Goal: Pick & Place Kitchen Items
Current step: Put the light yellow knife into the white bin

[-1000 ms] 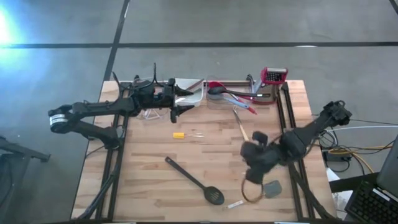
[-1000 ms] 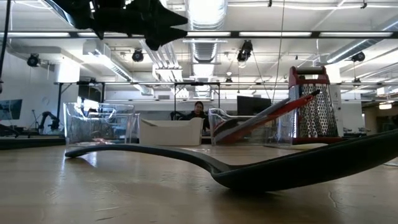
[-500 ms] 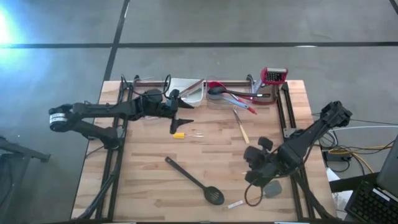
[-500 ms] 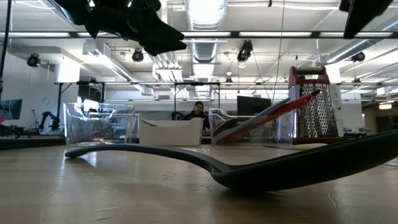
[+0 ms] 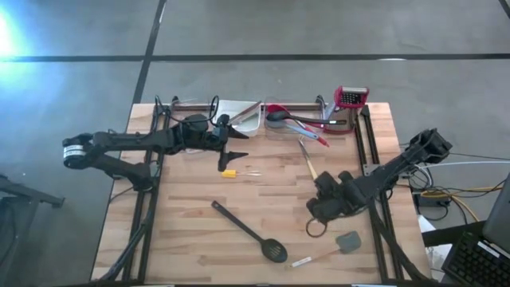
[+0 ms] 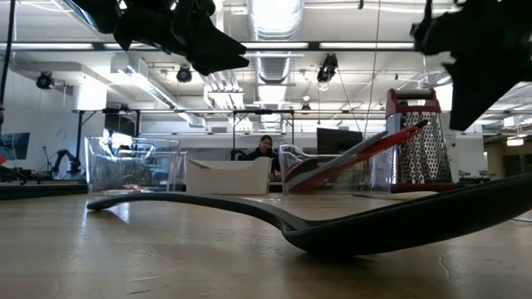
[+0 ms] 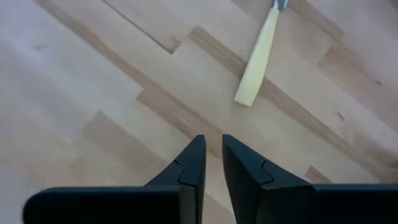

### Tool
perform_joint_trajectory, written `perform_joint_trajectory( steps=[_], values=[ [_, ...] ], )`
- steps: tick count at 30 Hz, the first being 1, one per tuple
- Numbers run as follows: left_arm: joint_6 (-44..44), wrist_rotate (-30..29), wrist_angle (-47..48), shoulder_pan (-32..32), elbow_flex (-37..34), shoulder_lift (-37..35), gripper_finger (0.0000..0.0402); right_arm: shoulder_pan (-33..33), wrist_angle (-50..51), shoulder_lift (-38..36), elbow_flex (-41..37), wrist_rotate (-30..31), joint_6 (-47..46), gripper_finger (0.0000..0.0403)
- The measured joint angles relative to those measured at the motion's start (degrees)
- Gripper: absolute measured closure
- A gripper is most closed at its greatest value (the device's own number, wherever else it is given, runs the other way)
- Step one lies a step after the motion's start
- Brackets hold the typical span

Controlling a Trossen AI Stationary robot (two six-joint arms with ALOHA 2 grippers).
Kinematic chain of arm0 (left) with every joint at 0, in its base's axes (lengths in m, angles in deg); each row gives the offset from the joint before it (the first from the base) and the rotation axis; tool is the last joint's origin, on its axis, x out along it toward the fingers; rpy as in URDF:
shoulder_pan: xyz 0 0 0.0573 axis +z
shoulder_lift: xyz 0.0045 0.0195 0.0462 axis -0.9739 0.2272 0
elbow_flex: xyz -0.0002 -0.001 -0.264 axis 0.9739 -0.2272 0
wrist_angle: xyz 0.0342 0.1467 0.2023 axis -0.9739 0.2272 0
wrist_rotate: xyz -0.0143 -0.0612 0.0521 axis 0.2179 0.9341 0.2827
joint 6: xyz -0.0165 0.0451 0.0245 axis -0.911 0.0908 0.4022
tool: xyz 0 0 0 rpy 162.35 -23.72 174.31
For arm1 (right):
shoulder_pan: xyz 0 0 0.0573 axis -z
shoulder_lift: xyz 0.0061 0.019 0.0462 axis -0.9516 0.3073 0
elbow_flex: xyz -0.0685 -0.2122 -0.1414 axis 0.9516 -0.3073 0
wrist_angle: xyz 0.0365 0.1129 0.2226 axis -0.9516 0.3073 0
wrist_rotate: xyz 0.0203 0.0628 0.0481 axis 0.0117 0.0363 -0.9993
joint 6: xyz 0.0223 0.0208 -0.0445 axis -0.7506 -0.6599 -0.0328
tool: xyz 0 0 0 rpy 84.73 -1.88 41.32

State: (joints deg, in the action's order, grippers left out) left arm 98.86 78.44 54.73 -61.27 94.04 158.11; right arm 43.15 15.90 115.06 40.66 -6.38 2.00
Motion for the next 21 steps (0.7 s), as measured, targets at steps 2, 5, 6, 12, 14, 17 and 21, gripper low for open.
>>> perform_joint_trajectory(
  steps=[2,5,6,12,14,17,21],
  values=[
    [0.00,0.00,0.02,0.04,0.00,0.00,0.0116,2.47,-2.13,-0.29,-1.63,-1.76,1.80,0.0338],
    [0.02,-0.01,0.13,0.04,0.00,0.00,0.0116,6.06,-4.72,-0.52,-3.39,-4.83,5.02,0.0310],
    [0.02,0.00,0.20,0.04,0.00,0.00,0.0116,7.04,-4.99,-0.53,-3.53,-6.18,6.70,0.0300],
    [0.83,0.02,1.51,0.04,0.00,0.00,0.0116,8.50,-5.44,-1.13,-2.33,-9.62,13.15,0.0253],
    [1.67,-0.33,1.59,0.04,0.00,0.00,0.0116,9.59,-5.24,-1.72,-2.05,-9.83,13.50,0.0241],
    [1.46,-0.81,1.62,0.04,0.00,0.00,0.0116,11.47,-5.18,-2.49,-2.93,-9.32,13.41,0.0224],
    [1.44,-0.90,1.59,0.04,0.00,0.07,0.0116,14.82,-5.75,-2.83,-4.85,-10.30,13.35,0.0204]
  ],
)
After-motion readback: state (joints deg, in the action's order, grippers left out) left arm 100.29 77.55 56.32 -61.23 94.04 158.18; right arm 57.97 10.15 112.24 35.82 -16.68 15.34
